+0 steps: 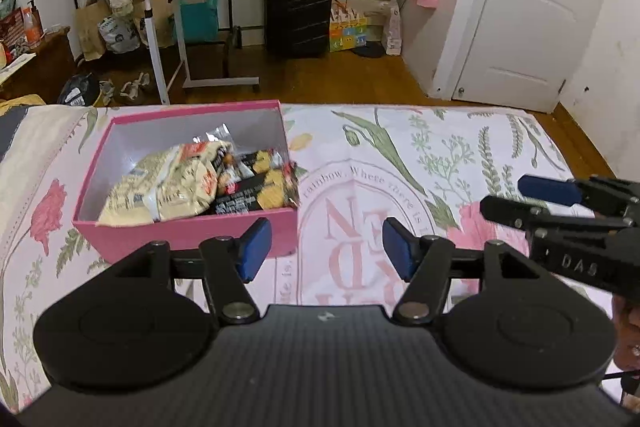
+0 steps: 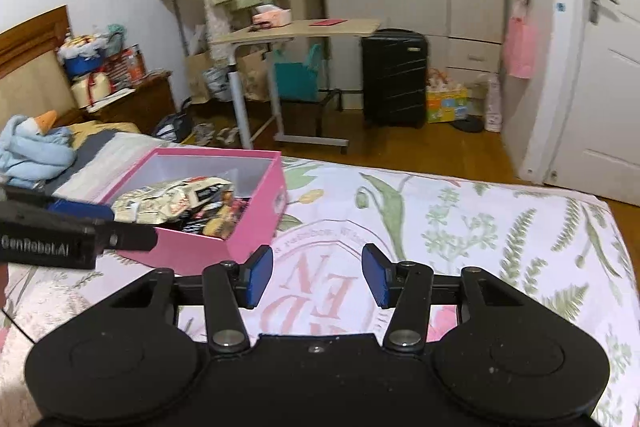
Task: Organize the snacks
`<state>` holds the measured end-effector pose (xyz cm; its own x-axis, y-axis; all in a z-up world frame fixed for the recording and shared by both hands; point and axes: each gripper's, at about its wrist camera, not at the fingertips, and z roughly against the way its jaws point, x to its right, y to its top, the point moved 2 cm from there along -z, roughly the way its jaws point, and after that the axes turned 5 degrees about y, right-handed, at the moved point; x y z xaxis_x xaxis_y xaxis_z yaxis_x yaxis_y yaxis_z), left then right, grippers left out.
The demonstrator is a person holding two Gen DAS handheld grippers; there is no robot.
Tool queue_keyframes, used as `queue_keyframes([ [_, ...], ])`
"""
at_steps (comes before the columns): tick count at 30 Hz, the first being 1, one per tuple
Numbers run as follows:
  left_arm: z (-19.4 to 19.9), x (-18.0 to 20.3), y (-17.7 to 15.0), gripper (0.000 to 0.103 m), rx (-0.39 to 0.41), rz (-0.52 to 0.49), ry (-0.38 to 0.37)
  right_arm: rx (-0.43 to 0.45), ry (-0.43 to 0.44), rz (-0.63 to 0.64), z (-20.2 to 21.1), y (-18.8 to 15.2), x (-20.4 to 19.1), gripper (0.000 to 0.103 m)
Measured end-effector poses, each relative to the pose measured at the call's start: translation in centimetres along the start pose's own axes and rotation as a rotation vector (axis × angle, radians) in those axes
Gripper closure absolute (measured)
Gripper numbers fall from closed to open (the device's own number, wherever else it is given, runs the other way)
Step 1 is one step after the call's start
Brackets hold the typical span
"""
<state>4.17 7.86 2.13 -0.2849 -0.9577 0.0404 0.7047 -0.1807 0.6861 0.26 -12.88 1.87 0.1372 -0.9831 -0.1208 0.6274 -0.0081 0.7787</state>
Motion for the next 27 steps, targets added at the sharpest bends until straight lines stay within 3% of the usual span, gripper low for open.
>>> queue_keyframes([
  [13,-2.2,1.3,-1.5,0.025,-0.036,0.022,0.0,-0.005,-0.078,-0.079,1.1,-1.8,0.4,0.033],
  [20,-3.1,1.4,-2.0,0.011,-0.005,-0.008,0.059,-0.032,-0.129,-0.11,0.4,-2.4,1.2,0.013],
  [27,-2.8,1.4,-2.5,0.008,0.003,-0.024,0.089,-0.068,-0.27,-0.104,0.0,-2.9,1.2,0.007],
])
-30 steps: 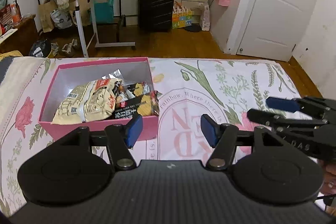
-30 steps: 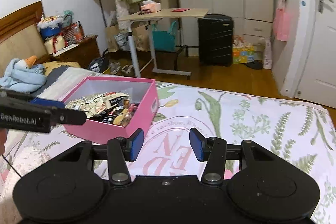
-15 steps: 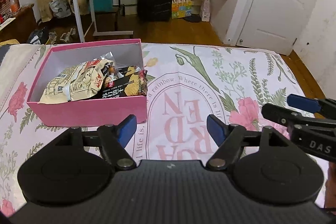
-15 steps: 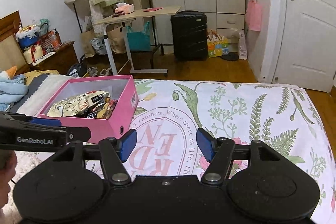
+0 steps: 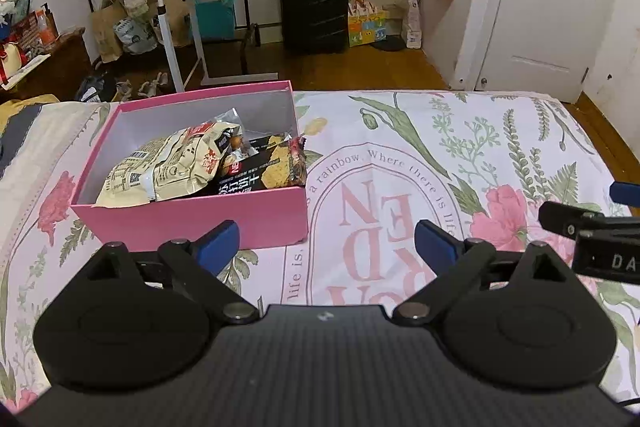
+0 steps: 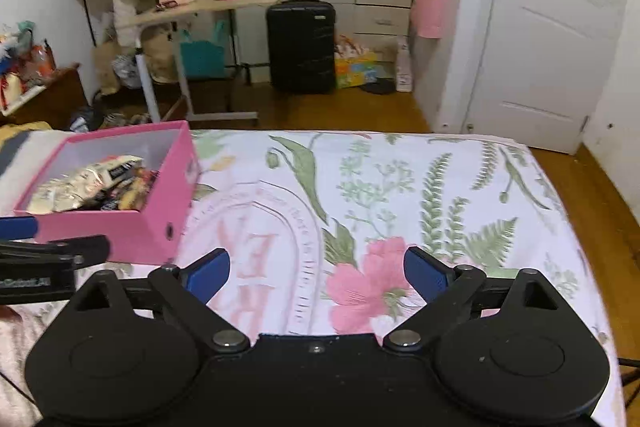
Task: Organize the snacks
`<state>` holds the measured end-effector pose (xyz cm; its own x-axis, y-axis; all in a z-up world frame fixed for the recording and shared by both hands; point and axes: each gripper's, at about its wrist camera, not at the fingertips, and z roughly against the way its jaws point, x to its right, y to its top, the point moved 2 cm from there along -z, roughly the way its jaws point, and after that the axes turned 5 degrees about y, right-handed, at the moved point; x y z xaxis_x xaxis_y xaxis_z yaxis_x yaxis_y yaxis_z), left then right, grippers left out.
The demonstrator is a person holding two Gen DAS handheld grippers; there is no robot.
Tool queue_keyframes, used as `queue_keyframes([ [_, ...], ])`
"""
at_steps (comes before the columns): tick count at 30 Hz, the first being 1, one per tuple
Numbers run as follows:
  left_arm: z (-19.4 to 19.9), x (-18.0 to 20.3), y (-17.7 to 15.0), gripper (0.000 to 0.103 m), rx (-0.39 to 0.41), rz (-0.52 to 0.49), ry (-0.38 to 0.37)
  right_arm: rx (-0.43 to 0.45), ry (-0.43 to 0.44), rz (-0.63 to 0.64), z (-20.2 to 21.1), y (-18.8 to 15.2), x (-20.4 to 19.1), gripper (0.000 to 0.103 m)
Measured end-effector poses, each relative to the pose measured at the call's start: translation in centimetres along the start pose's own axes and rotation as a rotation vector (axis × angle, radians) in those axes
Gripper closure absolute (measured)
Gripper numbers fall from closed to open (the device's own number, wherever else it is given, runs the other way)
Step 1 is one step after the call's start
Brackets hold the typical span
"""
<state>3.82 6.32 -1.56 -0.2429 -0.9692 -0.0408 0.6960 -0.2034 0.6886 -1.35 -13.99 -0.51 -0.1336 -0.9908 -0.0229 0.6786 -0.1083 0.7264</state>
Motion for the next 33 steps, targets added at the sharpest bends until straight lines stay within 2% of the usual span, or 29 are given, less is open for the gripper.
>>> queue_keyframes([
  [5,0.3,0.0,-0.3,0.008,0.006,-0.01,0.006,0.015,0.01,0.009,0.5,-0.3,0.4,0.007],
  [10,0.7,0.2,-0.5,0.008,0.026,-0.033,0.021,0.012,0.032,-0.038,0.8,-0.4,0.7,0.007],
  [17,0.7,0.4,-1.0,0.008,0.039,-0.033,0.007,0.051,-0.021,-0.038,1.3,-1.4,0.1,0.007],
  [33,0.4,0.9,-1.6,0.008,0.021,-0.059,0.026,0.015,-0.038,-0.052,0.6,-1.9,0.6,0.007],
])
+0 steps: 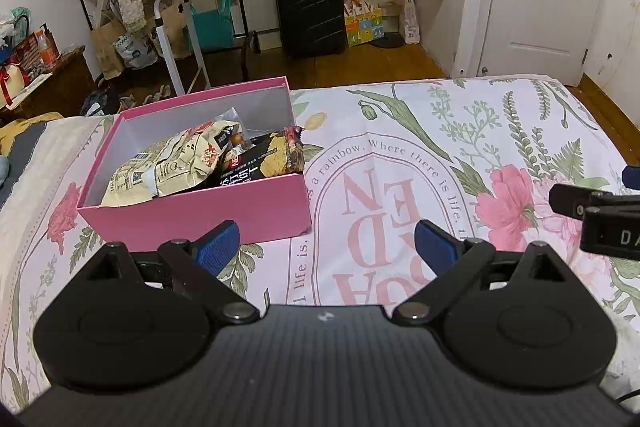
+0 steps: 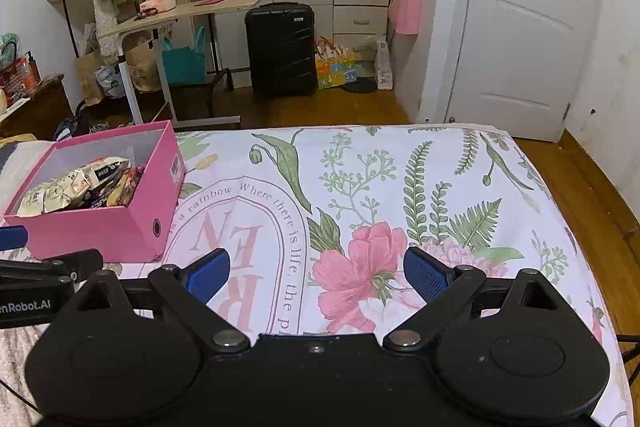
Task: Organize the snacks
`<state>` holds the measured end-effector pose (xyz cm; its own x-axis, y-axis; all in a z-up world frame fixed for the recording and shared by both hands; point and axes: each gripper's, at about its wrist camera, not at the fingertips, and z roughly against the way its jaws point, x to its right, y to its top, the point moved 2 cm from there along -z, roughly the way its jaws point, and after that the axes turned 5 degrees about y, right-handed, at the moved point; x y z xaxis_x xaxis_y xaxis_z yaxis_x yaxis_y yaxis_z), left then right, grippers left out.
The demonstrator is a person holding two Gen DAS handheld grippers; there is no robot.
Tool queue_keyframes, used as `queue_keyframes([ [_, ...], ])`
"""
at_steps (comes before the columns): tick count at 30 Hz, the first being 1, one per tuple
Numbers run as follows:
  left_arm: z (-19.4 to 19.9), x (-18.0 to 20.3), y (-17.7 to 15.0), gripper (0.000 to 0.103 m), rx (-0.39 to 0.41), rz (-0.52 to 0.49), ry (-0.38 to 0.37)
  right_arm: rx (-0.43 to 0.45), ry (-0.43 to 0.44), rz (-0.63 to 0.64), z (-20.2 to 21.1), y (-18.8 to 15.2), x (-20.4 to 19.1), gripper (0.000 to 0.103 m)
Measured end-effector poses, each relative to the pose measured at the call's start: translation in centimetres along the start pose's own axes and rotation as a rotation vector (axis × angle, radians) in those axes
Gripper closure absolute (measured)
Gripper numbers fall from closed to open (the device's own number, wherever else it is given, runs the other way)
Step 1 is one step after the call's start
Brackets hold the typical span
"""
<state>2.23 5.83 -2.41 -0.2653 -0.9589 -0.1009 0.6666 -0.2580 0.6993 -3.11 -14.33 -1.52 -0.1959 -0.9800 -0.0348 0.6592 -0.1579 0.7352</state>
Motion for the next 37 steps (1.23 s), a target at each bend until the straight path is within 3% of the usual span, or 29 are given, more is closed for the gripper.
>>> queue_keyframes([
  [37,-0.26,-0.15,-0.72,0.003,-0.034,0.012,-0.015,-0.034,0.0,-0.006,-0.59,-0.38,0.49,0.007],
])
